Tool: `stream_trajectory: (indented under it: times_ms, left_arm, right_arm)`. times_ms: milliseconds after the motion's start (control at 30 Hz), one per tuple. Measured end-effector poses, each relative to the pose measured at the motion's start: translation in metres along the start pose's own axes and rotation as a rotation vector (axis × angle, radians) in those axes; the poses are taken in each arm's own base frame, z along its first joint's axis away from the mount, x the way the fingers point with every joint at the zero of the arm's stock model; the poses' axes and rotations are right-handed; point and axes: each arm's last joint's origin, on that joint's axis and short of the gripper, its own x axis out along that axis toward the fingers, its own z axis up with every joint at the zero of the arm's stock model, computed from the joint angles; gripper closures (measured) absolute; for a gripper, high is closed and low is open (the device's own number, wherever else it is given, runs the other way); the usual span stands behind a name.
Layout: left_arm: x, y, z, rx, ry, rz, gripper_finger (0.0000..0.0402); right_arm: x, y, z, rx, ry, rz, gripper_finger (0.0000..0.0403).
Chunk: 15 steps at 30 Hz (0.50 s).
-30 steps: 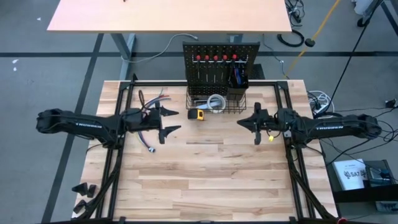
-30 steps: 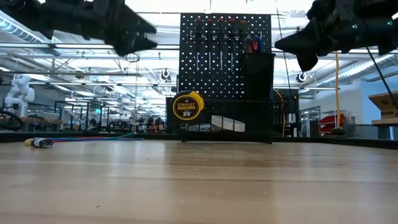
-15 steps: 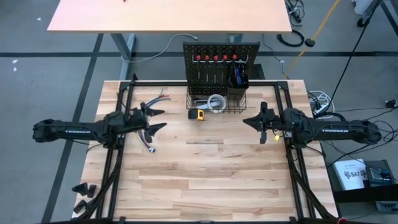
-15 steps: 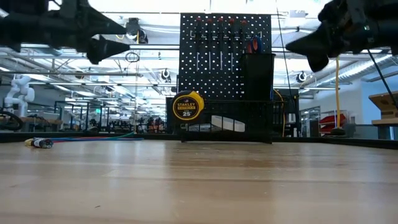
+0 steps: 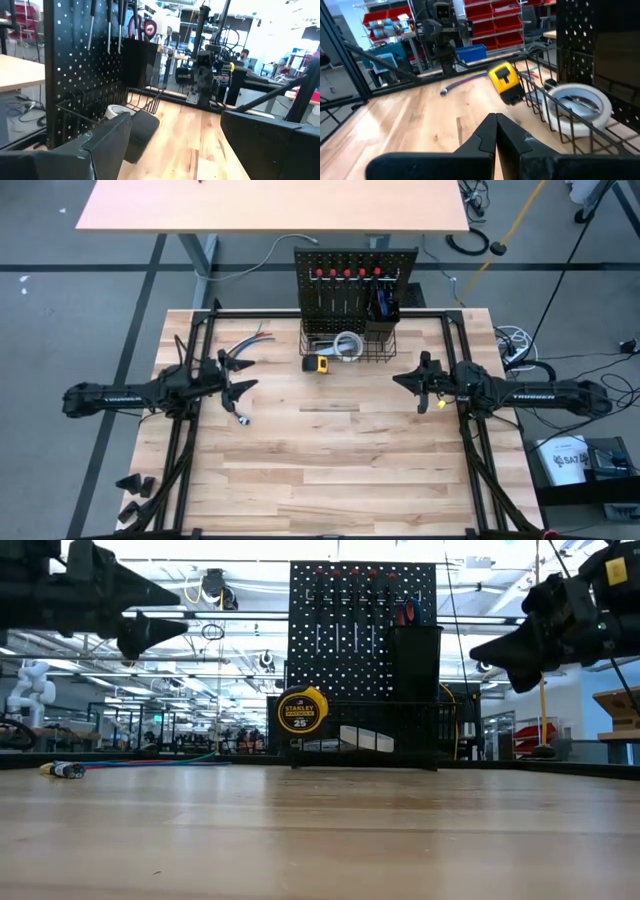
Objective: Hang tools onto peg board
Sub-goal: Return to Home Position
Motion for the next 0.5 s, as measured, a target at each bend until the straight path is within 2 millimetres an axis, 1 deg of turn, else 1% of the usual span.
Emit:
stream_trajectory:
  times_ms: [167,300,500]
  left_arm:
    - [-0.003,0.001,-0.003,0.003,0.013,0.02,0.0086]
    - [-0.004,0.003,-0.008,-0.005,0.062,0.044,0.0086]
    - [-0.004,0.003,-0.012,-0.012,0.044,0.043,0.0086]
  right_arm:
    - [-0.001,-0.002,-0.004,0.005,0.035,-0.014,0.0403]
    - [-0.001,-0.004,-0.01,0.007,0.094,-0.025,0.0403]
    - [-0.001,-0.004,-0.011,-0.011,0.101,-0.026,0.0403]
